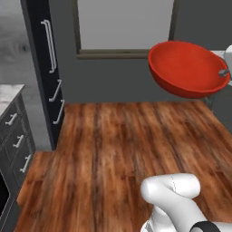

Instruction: Move the bowls from the cabinet to the plates on the dining table.

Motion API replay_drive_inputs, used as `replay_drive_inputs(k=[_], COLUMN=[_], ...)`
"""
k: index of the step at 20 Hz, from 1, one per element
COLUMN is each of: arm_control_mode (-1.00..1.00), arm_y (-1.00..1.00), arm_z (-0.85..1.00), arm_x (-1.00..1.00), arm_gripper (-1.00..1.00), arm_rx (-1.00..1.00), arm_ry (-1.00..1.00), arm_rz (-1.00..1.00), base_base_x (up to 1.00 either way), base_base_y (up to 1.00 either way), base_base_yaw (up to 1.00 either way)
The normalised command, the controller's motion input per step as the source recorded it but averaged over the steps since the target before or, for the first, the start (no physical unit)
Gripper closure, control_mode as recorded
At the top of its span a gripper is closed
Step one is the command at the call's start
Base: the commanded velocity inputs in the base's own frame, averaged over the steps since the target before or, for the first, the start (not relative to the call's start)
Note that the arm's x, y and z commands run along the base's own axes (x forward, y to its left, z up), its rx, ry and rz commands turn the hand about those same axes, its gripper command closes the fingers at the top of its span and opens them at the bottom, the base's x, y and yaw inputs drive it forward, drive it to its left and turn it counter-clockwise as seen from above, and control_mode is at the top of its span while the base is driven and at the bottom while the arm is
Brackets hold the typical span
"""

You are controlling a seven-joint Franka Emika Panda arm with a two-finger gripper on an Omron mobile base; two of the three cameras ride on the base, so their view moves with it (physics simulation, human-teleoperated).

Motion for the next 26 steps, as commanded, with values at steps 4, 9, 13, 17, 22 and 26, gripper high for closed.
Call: replay_drive_inputs(k=[4, 9, 13, 17, 22, 26], arm_control_mode=[1.00, 1.00, 1.00, 1.00, 1.00, 1.00], arm_y=[0.00, 0.00, 0.00, 0.00, 0.00, 0.00], arm_z=[0.00, 0.00, 0.00, 0.00, 0.00, 0.00], arm_x=[0.00, 0.00, 0.00, 0.00, 0.00, 0.00], arm_gripper=[1.00, 1.00, 1.00, 1.00, 1.00, 1.00], arm_rx=[0.00, 0.00, 0.00, 0.00, 0.00, 0.00], arm_ry=[0.00, 0.00, 0.00, 0.00, 0.00, 0.00], arm_rz=[0.00, 0.00, 0.00, 0.00, 0.00, 0.00], base_base_x=[0.00, 0.00, 0.00, 0.00, 0.00, 0.00], base_base_y=[0.03, 0.03, 0.03, 0.03, 0.03, 0.03], base_base_yaw=[-0.25, -0.25, -0.25, -0.25, -0.25, -0.25])
